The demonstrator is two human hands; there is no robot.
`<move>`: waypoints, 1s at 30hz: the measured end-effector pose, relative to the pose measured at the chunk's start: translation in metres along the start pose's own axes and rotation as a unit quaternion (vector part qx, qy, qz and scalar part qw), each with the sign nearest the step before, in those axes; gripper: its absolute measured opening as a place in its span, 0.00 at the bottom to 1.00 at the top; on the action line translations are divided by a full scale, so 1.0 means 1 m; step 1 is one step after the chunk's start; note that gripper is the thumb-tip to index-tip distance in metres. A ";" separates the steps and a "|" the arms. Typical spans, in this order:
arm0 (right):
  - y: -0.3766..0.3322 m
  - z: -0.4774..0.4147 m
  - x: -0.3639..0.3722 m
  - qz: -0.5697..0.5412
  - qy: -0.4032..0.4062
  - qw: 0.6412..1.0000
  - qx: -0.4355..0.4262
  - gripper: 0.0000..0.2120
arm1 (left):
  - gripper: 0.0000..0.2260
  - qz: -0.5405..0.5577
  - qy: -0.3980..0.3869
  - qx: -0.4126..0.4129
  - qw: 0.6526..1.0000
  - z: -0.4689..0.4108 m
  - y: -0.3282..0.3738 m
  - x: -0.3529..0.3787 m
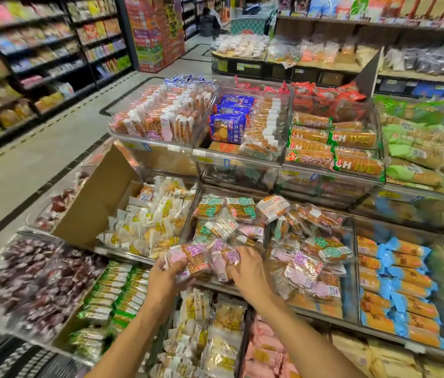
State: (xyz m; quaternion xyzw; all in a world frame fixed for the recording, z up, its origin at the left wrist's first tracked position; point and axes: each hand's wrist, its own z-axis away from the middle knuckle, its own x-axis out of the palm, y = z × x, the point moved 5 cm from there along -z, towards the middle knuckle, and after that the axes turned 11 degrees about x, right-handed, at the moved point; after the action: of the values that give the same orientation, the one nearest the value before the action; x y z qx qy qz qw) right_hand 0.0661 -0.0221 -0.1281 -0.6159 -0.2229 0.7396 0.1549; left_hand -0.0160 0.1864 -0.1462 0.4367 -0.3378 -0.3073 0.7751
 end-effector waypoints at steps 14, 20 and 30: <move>-0.041 -0.021 0.037 0.062 -0.019 0.997 -0.030 0.40 | 0.20 -0.021 -0.007 0.001 1.000 -0.006 0.016 -0.037; -0.051 -0.027 0.027 0.167 0.012 0.986 -0.019 0.34 | 0.32 -0.021 -0.020 0.001 1.000 -0.007 0.023 -0.035; -0.048 -0.012 0.017 0.046 -0.128 0.989 0.052 0.20 | 0.17 -0.071 -0.044 0.007 0.996 -0.007 0.033 -0.025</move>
State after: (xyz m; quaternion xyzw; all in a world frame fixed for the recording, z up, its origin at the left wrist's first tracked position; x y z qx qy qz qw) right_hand 0.0719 0.0293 -0.1194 -0.5169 -0.1738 0.8292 0.1228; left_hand -0.0184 0.2230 -0.1261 0.4514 -0.3421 -0.3783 0.7322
